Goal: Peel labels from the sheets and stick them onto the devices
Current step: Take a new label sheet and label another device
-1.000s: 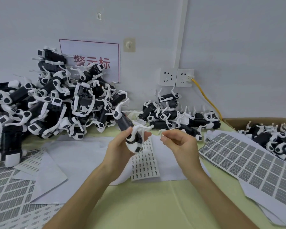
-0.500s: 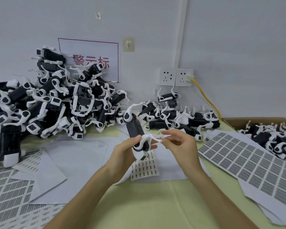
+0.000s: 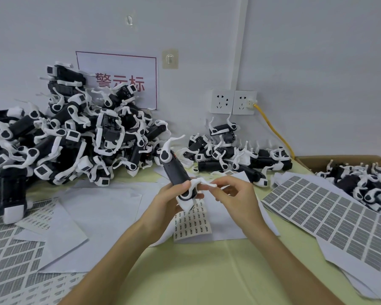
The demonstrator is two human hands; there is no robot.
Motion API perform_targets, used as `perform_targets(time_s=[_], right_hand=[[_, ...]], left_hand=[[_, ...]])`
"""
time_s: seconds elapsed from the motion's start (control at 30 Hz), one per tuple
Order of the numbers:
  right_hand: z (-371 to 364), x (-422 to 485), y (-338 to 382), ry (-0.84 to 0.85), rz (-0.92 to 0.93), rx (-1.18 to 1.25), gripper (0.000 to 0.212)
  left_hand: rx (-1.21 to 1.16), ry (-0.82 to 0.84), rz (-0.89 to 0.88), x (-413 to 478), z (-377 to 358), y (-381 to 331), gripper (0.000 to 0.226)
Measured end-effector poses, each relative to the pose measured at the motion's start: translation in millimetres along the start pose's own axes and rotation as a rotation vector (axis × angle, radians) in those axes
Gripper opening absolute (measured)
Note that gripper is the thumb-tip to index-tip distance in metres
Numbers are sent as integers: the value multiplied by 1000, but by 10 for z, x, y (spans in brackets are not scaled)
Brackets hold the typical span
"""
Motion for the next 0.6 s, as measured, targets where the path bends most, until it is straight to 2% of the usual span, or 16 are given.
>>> perform_targets(time_s=[0.33,0.47,0.6], right_hand=[[28,11,-49,-2,-107,78,22],[12,3,-55,8,-131,97,24],[6,7,-89,8,-150,25,15]], left_hand=[[-31,-1,17,-9,0,26,73],[-56,7,11,-5,4,29,67],[-9,24,19,8,-27,21,60]])
Point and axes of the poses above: each hand's wrist, its own x-axis towards the middle knuckle, its own z-axis out of the back of the hand, y = z × x, the point moved 4 cm from there along x, towards the middle knuckle, and after that the axes turned 2 degrees about -y, right-handed, at the moved point
